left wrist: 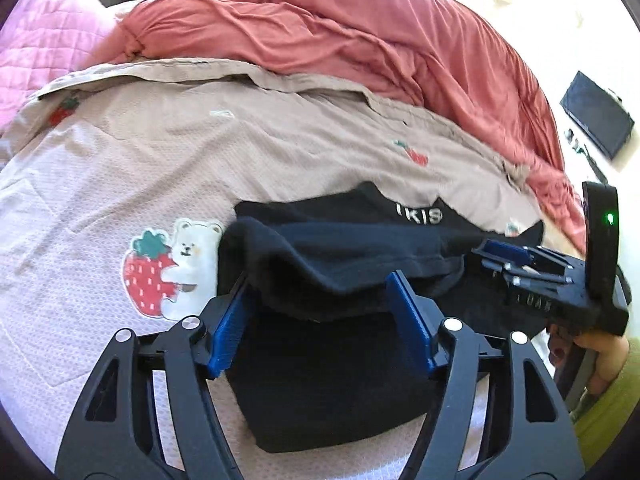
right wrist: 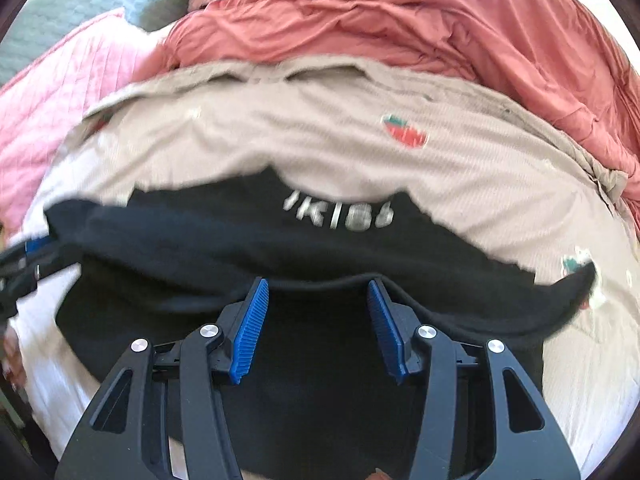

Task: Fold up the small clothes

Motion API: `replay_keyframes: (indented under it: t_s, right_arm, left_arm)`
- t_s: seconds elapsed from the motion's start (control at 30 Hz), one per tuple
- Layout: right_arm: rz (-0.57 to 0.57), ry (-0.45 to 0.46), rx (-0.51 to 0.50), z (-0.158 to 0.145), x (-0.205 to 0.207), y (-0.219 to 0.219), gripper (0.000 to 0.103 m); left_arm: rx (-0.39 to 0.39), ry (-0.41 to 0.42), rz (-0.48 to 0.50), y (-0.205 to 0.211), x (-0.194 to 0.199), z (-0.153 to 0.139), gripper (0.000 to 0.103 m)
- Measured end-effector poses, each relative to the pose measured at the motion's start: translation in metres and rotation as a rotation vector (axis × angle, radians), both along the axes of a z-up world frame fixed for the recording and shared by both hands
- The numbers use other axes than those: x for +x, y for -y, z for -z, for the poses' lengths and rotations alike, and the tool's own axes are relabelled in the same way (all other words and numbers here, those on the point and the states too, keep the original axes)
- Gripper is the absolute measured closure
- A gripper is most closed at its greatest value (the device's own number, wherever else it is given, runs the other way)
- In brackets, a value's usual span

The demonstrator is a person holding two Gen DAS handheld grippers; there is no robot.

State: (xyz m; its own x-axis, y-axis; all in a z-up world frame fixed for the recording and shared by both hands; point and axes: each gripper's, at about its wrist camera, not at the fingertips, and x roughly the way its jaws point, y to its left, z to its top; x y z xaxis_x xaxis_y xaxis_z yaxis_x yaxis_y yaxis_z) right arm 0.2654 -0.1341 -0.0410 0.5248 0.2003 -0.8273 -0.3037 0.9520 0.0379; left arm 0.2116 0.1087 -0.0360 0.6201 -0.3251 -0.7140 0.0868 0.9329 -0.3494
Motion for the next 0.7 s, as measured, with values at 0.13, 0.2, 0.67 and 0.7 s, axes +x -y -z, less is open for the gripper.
replay_keyframes:
  t_s: [0.13,0.2,0.67,0.7]
  right_arm:
    - [0.038,0.028,0.001,-0.013,0.021,0.005,0.049]
    - [0.061,0.035,0.000,-0.019,0.030,0.010,0.048]
    - [-0.135,-0.081,-0.060,0.017,-0.051,-0.014,0.049]
    - [-0.132,-0.087,-0.060,0.022,-0.048,-0.019,0.049]
  left_arm:
    - [-0.013,0.010,-0.026,-0.006,0.000,-0.002,0.043]
    - [-0.021,0.006,-0.017,-0.007,0.000,-0.004,0.043]
    - [-0.077,-0.122,0.111,0.011,0.004,0.016,0.042]
    - [-0.065,-0.117,0.108,0.014,0.003,0.017,0.041]
